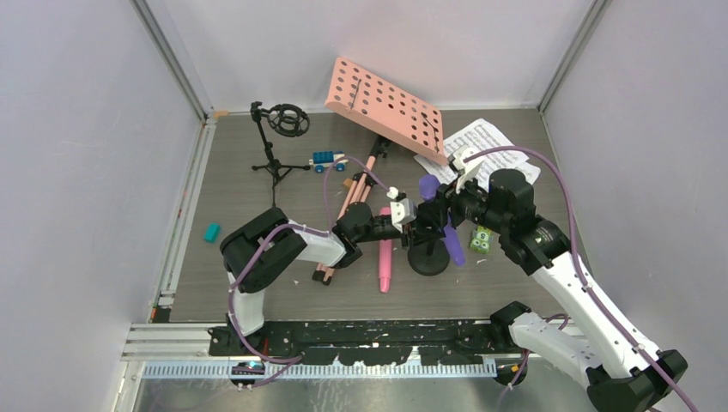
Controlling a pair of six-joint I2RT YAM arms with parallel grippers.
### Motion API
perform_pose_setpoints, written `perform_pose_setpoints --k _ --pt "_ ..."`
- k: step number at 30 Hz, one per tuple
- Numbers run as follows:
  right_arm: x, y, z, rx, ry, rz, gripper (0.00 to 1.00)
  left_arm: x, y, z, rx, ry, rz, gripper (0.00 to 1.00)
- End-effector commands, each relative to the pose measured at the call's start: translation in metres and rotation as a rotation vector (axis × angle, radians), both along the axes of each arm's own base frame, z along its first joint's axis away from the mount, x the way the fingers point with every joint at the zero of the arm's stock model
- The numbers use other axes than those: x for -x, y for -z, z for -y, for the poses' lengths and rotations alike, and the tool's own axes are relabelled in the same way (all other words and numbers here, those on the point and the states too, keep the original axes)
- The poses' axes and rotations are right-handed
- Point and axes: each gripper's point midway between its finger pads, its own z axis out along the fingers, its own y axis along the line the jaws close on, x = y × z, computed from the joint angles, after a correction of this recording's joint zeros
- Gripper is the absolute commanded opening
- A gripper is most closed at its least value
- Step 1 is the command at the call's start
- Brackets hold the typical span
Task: Pack up the instrument practice props
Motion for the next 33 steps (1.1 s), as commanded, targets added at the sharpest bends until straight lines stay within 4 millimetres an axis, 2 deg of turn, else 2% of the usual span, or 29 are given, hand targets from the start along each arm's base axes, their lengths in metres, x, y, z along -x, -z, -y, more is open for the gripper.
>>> perform_pose_setpoints --k 1,5,19,26,33 --pt "-0.013 -0.144 0.007 -0.274 0.099 0.398 0.01 0.022 0.042 0.005 -0.139 0.060 -0.051 0.00" --pt "-0.014 -0.168 0.016 -0.301 0.150 0.448 0.01 0.031 0.053 0.008 -0.209 0.063 -0.038 0.00" --pt "0.000 -0.249 0.026 -0.374 0.155 0.582 0.01 0.055 0.076 0.007 -0.296 0.086 0.000 0.00" --pt "0.003 -0.268 0.029 -0.376 0.159 0.618 0.01 0.063 0.084 0.011 -0.314 0.098 0.004 0.00" --pt "0.001 -0.288 0.028 -0.382 0.159 0.645 0.00 0.066 0.083 0.012 -0.299 0.098 0.001 0.00"
